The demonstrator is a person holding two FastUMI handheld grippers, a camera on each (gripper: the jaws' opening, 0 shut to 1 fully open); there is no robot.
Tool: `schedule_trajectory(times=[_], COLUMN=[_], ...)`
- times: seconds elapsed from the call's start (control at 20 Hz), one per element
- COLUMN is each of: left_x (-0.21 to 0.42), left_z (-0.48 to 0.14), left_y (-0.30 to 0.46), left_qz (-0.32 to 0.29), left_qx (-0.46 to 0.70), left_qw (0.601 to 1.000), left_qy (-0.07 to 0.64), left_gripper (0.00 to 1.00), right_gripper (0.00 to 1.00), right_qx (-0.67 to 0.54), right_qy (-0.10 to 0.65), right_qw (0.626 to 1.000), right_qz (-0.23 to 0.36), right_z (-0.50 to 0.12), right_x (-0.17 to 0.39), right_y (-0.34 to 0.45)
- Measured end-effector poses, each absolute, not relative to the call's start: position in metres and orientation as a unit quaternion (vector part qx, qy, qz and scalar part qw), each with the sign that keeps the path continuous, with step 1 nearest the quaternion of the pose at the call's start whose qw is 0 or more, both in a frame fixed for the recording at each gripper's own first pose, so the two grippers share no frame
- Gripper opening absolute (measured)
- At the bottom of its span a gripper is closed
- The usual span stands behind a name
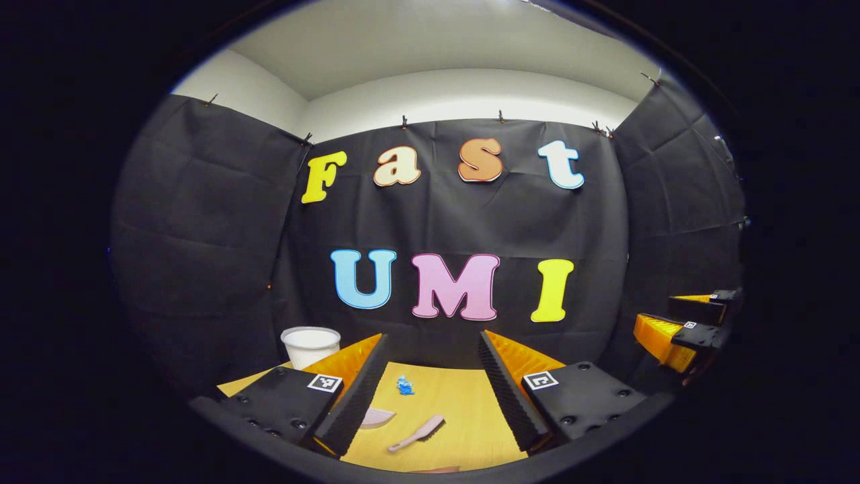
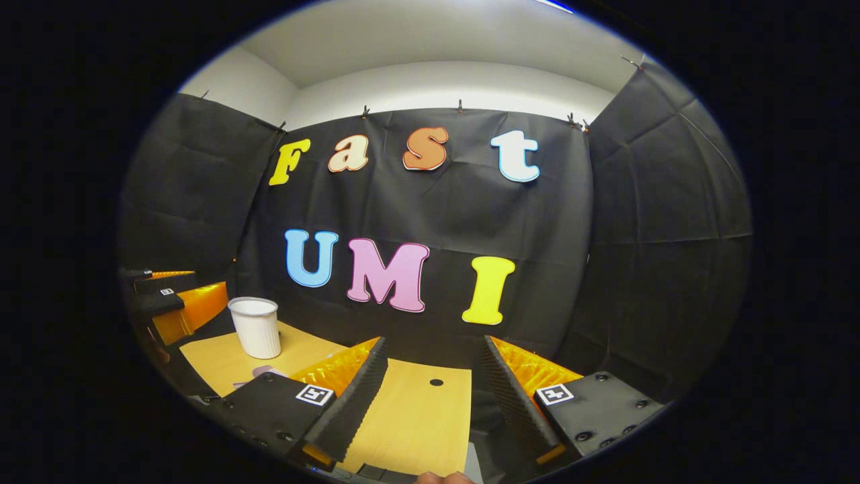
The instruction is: Pick up the small broom and dustpan from the desktop, sweep the trash into the dustpan with the broom, and then empty the trash into the garbage bin.
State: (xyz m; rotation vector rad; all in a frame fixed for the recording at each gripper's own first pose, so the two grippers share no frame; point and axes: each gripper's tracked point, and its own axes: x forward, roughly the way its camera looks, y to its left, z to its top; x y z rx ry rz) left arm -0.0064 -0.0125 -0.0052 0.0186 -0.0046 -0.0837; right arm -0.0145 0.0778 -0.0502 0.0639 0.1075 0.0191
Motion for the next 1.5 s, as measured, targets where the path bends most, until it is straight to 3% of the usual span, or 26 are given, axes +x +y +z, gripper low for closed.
schedule_trajectory(times=[1.0, 1.05, 1.1, 1.25, 1.3, 1.35, 1.4, 1.5], left_x=[0.002, 0.003, 0.003, 0.005, 0.005, 0.006, 0.007, 0.009], left_z=[-0.017, -0.019, -0.024, -0.035, -0.038, -0.039, -0.042, -0.042], left_y=[0.032, 0.036, 0.041, 0.047, 0.053, 0.059, 0.067, 0.073], left_qz=[-0.009, -0.003, 0.001, 0.010, 0.018, 0.029, 0.042, 0.055], left_qx=[-0.014, -0.010, -0.006, 0.001, 0.005, 0.010, 0.016, 0.018], left_qw=[1.000, 1.000, 1.000, 1.000, 0.999, 0.999, 0.998, 0.998], left_qy=[0.003, 0.006, 0.011, 0.028, 0.031, 0.032, 0.035, 0.033], left_gripper=[0.82, 0.82, 0.82, 0.82, 0.82, 0.82, 0.81, 0.81], right_gripper=[0.93, 0.89, 0.94, 0.93, 0.89, 0.93, 0.89, 0.94], right_qx=[0.051, 0.050, 0.052, 0.065, 0.067, 0.070, 0.072, 0.073], right_qy=[0.070, 0.074, 0.079, 0.094, 0.099, 0.103, 0.108, 0.113], right_qw=[0.995, 0.995, 0.994, 0.991, 0.990, 0.988, 0.987, 0.985], right_qz=[0.047, 0.050, 0.055, 0.075, 0.082, 0.089, 0.096, 0.106], right_z=[-0.071, -0.076, -0.079, -0.095, -0.100, -0.106, -0.112, -0.120], right_x=[0.000, 0.001, 0.003, 0.006, 0.008, 0.010, 0.011, 0.015], right_y=[0.122, 0.124, 0.129, 0.144, 0.148, 0.152, 0.155, 0.157])
